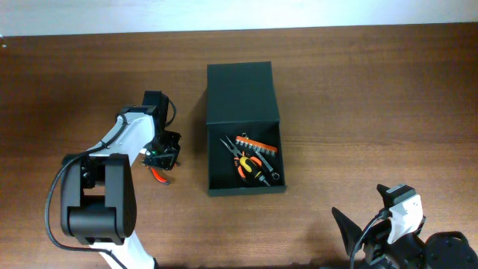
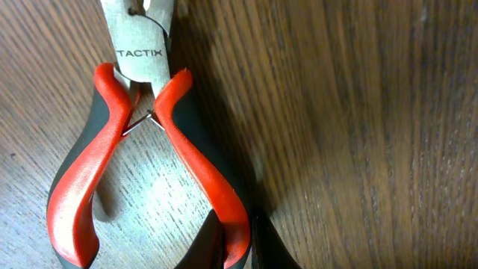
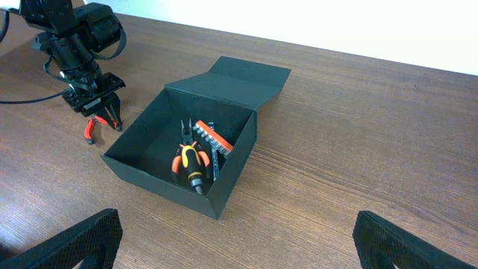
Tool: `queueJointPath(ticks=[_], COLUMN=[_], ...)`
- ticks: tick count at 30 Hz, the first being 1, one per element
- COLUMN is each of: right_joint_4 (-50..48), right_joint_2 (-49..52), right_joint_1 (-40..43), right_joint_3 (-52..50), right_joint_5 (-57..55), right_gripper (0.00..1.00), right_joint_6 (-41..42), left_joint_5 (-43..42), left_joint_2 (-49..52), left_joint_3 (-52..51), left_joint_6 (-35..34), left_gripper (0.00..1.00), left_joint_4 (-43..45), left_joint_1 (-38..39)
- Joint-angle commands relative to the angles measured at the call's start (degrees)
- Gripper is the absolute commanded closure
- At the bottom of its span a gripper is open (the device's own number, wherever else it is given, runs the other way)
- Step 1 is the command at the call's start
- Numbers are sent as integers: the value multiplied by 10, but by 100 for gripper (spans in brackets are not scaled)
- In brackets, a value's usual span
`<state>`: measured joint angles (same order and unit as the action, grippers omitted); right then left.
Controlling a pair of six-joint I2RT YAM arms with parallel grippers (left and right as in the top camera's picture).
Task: Pack container
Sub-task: 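Carry the cutting pliers with left gripper into the box and release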
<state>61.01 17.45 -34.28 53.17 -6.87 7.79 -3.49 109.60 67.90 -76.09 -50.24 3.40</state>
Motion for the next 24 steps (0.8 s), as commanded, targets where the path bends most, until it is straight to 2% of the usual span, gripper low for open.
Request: queueJointPath(ticks=[1, 6, 12, 19, 24], right_joint_4=[-3, -3, -3, -3, -3], right_joint_2=[-4, -4, -4, -4, -4], right_joint_1=[2, 2, 2, 2, 2], right_joint_3=[-2, -2, -2, -2, -2], right_joint_5=[-9, -9, -9, -9, -9], right_gripper=[1, 1, 1, 1, 2], right_joint_6=[7, 7, 7, 7, 7], left_joint_5=[-1, 17, 43, 69, 81], left_joint_2=[-50, -135, -220, -230, -223], left_joint_3=[-8, -2, 41, 116, 125], left_joint_6=[-1, -1, -1, -12, -82], left_gripper=[98, 98, 98, 98, 98], left_joint_4=[-3, -3, -3, -3, -4], left_joint_1=[1, 33, 115, 224, 288])
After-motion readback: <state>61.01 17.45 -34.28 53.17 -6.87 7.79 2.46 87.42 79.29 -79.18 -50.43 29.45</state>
